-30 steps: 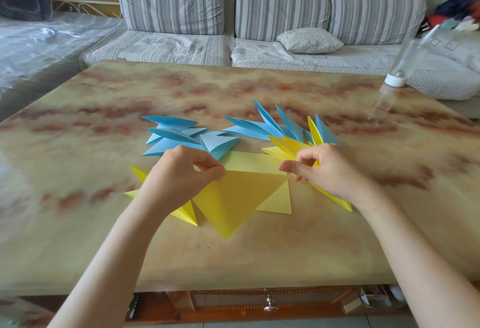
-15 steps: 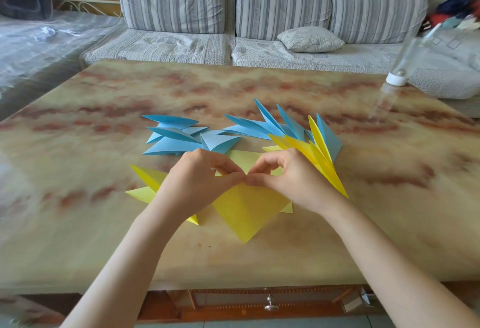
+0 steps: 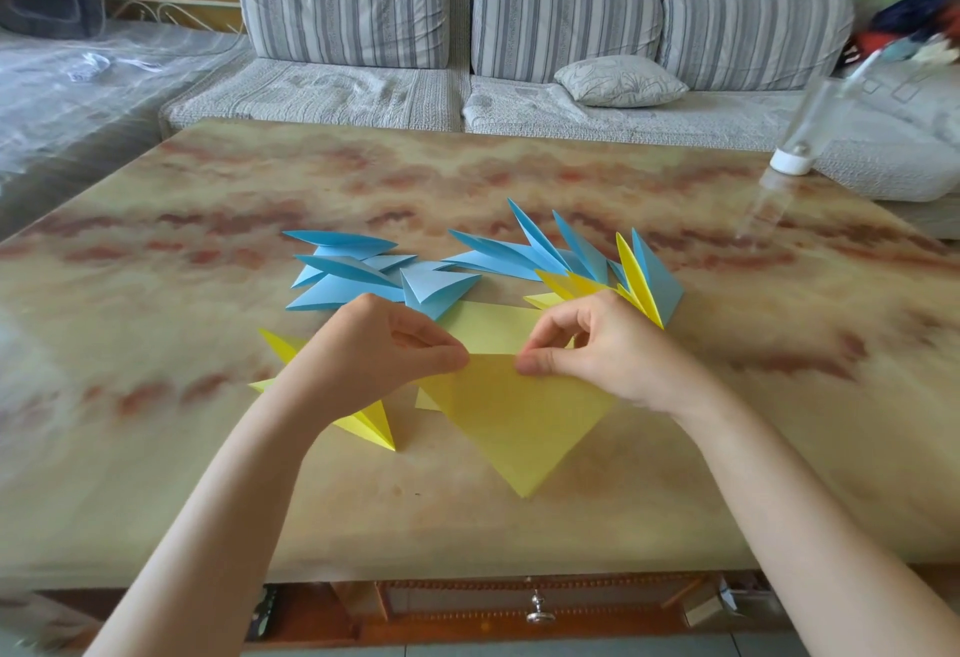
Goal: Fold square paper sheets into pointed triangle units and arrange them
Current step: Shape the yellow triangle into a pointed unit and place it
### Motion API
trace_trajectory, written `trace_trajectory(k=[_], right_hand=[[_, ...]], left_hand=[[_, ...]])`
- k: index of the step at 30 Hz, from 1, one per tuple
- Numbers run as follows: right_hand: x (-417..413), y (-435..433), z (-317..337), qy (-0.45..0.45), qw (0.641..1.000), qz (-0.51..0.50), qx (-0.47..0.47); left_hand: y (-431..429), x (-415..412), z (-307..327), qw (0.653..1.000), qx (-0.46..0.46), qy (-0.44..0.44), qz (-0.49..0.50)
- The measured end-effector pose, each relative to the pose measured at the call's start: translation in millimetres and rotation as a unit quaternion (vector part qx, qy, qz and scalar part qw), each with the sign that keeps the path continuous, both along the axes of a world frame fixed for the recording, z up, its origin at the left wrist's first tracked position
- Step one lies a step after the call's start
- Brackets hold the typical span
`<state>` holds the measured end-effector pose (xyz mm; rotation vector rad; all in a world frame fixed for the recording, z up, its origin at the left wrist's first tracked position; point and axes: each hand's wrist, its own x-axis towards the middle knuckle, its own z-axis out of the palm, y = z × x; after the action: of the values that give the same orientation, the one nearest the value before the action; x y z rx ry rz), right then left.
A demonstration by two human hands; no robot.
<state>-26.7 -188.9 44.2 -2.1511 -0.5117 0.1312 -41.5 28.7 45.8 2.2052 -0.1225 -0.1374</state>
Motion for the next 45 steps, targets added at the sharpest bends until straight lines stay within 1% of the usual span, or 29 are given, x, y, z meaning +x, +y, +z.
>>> trace_trajectory(k=[9,11,14,27,31,35,38,41,45], right_hand=[[2,-10,1,0.036,0.999,-0.007,0.011],[3,-12,3,0.053,0.998,-0.009,0.022],[3,-13,2,0.059,0.998,-0.006,0.014],[3,-16,0,0.071,0.997,-0.005,0.006],[3,-17,-4,0.061,0.998,-0.019,0.022],[3,-17,-7,0.046,0.997,-0.043,0.053],[2,-13,-8,0.047,0.996,-0.037,0.062],[-1,-7,-7,0.062,0.996,-0.034,0.059],[0,-1,-8,0.066,0.997,-0.031,0.028]], left_hand=[[5,3,0,0.999,-0.021,0.032,0.016],[6,3,0,0.999,-0.037,0.034,0.010],[5,2,0,0.998,-0.042,0.037,0.006],[2,2,-4,0.998,-0.059,0.013,0.009],[1,1,-4,0.994,-0.104,0.007,0.033],[3,1,-2,0.979,-0.194,0.060,0.026],[2,0,0,0.969,-0.234,0.060,0.054],[1,1,0,0.967,-0.241,0.035,0.070],[-2,-1,-2,0.974,-0.221,0.023,0.053]])
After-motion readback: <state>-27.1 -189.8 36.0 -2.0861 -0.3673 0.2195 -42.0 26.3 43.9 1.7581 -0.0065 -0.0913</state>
